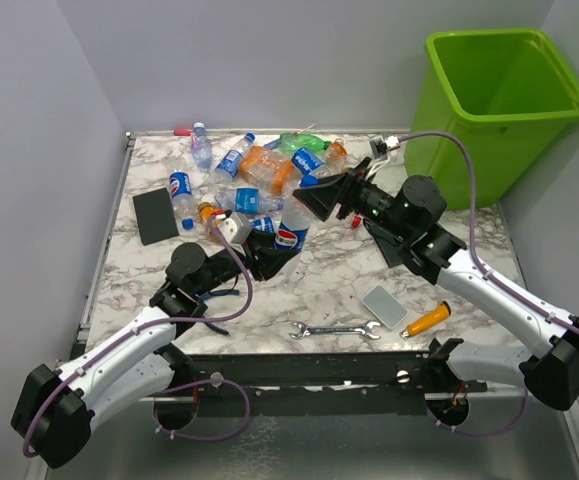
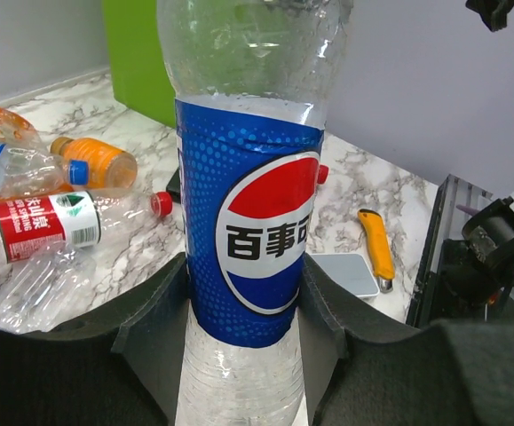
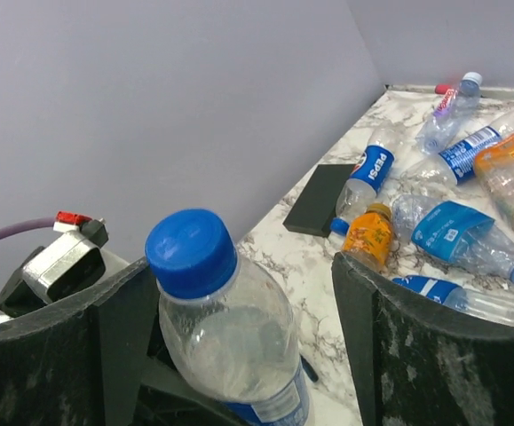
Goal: Put the plastic bottles in the bin
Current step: Pick up the plastic bottle at the center of the board.
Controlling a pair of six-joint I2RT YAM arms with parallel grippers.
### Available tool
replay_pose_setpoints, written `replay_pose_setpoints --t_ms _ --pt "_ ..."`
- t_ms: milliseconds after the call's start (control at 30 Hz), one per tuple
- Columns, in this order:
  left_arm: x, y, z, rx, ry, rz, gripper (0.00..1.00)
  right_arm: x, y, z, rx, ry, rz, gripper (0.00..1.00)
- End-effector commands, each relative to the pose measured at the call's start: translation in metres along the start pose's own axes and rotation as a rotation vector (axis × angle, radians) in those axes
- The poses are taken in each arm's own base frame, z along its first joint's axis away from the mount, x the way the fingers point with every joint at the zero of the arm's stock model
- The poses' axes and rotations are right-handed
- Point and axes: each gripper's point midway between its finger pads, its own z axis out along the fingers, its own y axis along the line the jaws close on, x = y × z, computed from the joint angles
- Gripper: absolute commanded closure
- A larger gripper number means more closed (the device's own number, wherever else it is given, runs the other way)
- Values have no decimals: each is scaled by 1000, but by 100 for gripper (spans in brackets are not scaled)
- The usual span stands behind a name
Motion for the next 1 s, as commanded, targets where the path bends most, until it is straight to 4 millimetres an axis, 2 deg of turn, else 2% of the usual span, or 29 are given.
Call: replay_pose_setpoints --t_ms 0,33,100,167,300,333,367,500,633,767,867,967 --pt "-14 -5 0 16 -54 39 69 -10 5 13 5 -31 -38 23" --pt "-14 -5 0 17 -53 39 69 -10 5 14 6 -33 -36 27" --pt "-13 -6 0 18 -52 39 69 -8 4 17 5 -33 -30 43" --pt "-13 -6 0 18 -54 40 68 -6 4 19 1 -23 -28 55" --pt "-13 -6 -1 13 -55 40 64 -1 4 19 -4 -10 -25 70" --pt "-13 -5 -1 9 -56 38 59 -1 4 19 -4 -9 -25 74" --pt "-13 -4 -1 2 -59 34 49 1 4 18 -4 -5 -24 78" --pt "-17 0 -2 -31 -68 20 2 8 5 14 -12 37 -31 97" --pt "-23 1 -7 -54 -93 28 1 24 9 7 -37 131 -41 99" --pt "-21 0 -6 -46 -84 26 1 37 12 -1 -53 188 -24 99" --pt "-20 0 -4 -42 -78 20 1 35 12 -9 -36 189 -38 99" --pt "-23 3 -7 -65 -94 24 1 24 15 -19 -17 188 -93 99"
